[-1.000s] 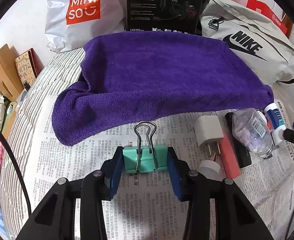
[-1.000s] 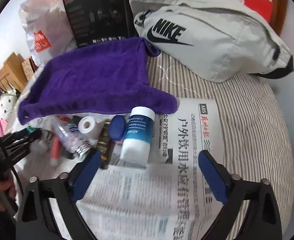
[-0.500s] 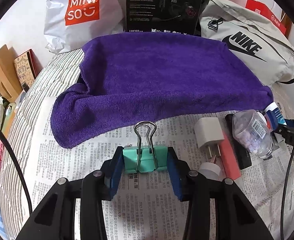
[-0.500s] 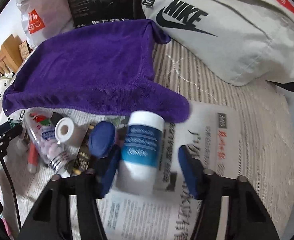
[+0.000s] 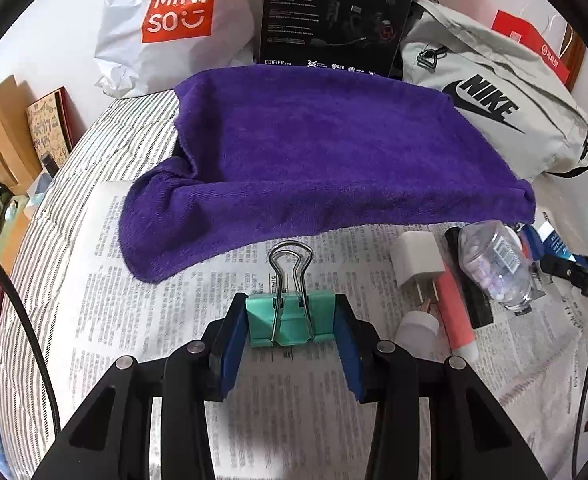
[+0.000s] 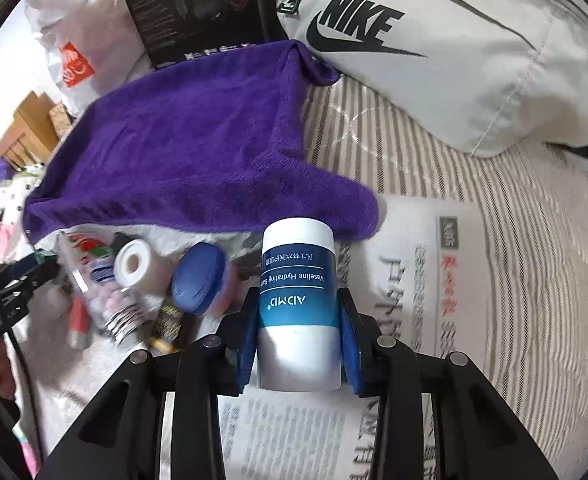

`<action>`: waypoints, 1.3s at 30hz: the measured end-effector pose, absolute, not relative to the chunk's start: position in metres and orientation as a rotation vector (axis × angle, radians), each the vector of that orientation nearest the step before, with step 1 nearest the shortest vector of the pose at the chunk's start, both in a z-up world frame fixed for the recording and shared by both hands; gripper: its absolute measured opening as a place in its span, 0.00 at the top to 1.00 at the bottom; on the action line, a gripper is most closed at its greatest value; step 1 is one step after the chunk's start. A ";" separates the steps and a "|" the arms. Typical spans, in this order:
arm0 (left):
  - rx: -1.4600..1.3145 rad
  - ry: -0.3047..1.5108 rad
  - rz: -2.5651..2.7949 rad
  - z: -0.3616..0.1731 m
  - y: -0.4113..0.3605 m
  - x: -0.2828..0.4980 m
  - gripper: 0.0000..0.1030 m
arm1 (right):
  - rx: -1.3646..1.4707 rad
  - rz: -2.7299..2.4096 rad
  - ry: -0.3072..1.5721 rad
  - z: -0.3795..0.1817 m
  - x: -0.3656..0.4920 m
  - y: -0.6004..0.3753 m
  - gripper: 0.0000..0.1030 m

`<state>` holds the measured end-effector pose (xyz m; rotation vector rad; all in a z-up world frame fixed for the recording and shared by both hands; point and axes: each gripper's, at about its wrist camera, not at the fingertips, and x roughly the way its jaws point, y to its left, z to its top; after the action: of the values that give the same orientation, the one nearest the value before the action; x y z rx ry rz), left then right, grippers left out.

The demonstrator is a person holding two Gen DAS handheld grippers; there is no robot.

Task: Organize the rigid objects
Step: 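Carry the clip and bottle onto the purple towel and open both tools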

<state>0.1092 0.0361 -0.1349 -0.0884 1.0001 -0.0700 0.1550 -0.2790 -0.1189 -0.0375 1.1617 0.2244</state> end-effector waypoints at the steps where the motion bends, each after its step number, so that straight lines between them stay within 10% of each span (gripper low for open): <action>1: -0.084 0.994 -0.067 -0.133 0.036 0.108 0.62 | -0.040 0.230 1.155 -0.116 0.150 -0.279 0.65; 20: 0.041 0.709 -0.110 0.017 0.009 0.045 0.62 | -0.038 0.253 1.162 -0.117 0.114 -0.285 0.65; 39: 0.039 0.688 -0.181 0.021 -0.011 0.119 0.62 | -0.057 0.335 1.051 -0.056 0.144 -0.265 0.65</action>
<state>0.1189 -0.0108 0.0212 0.0387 0.6881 -0.1811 0.1437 -0.2648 -0.0564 -0.0565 1.0509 0.3347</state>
